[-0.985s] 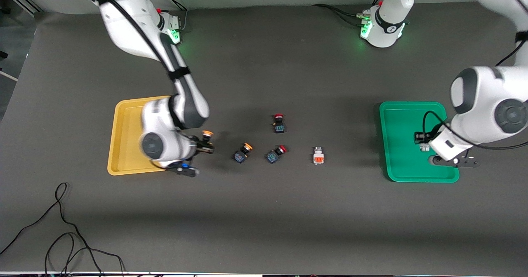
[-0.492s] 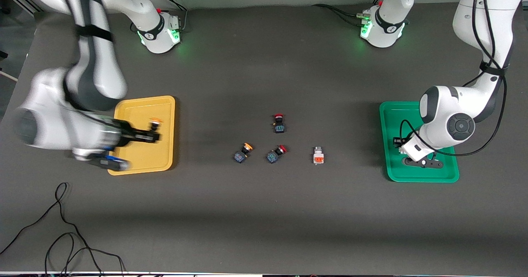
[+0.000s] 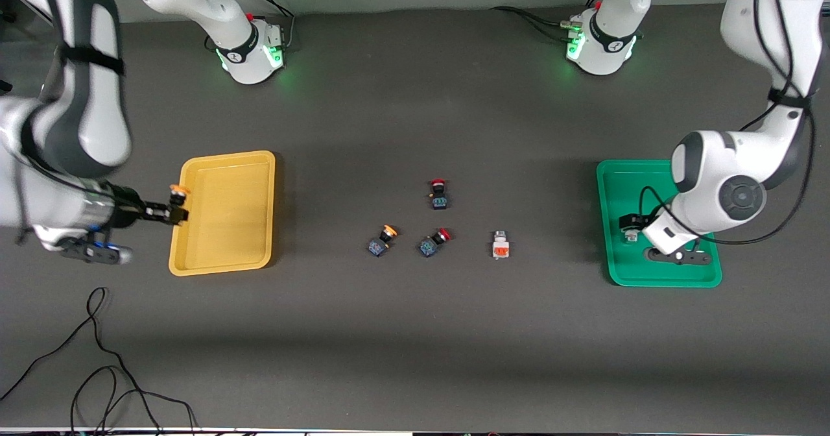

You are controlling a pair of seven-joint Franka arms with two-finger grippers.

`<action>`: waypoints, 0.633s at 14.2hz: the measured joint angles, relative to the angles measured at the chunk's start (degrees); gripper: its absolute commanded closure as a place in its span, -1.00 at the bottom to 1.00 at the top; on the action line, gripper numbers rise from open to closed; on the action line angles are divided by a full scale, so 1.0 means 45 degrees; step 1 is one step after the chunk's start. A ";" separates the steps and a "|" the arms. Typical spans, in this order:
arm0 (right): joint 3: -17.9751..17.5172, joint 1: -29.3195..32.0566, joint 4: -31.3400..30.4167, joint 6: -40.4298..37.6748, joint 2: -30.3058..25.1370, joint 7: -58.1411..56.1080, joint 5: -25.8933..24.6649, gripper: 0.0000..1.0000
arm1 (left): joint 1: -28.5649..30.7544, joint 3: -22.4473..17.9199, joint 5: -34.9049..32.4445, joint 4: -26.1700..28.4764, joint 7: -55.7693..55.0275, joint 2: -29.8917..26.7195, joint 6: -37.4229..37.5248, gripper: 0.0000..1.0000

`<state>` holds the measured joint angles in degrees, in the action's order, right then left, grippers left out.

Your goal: Place green and yellow buttons in trays

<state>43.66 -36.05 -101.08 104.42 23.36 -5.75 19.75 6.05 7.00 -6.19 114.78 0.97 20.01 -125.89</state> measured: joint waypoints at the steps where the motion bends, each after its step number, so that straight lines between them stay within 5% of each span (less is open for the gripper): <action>1: -0.0011 0.0117 -0.0297 0.0687 0.0638 -0.0595 0.0039 1.00 | -0.0054 0.0064 0.0004 -0.0440 0.0000 -0.0399 0.0889 -1.00; 6: -0.0190 0.0942 -0.0483 0.2335 0.3466 -0.2271 0.1661 1.00 | -0.1125 0.0404 0.0050 -0.2371 -0.0673 -0.1053 0.2609 -1.00; 7: -0.0253 0.0915 -0.0456 0.2447 0.3735 -0.2293 0.1787 -0.15 | -0.1529 0.0445 0.0065 -0.2521 -0.1069 -0.1001 0.2600 -1.00; 8: -0.0318 0.0877 -0.0414 0.2510 0.3881 -0.2293 0.1848 -0.98 | -0.2024 0.0482 0.0091 -0.2700 -0.1675 -0.0888 0.2580 -1.00; 9: -0.0371 0.0844 -0.0367 0.2510 0.3931 -0.2293 0.1863 -1.00 | -0.2602 0.0515 0.0110 -0.2974 -0.2449 -0.0691 0.2562 -1.00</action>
<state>41.99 -32.25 -102.74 115.72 41.05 -16.06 28.13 -5.66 9.31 -5.69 101.40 -10.05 16.90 -114.36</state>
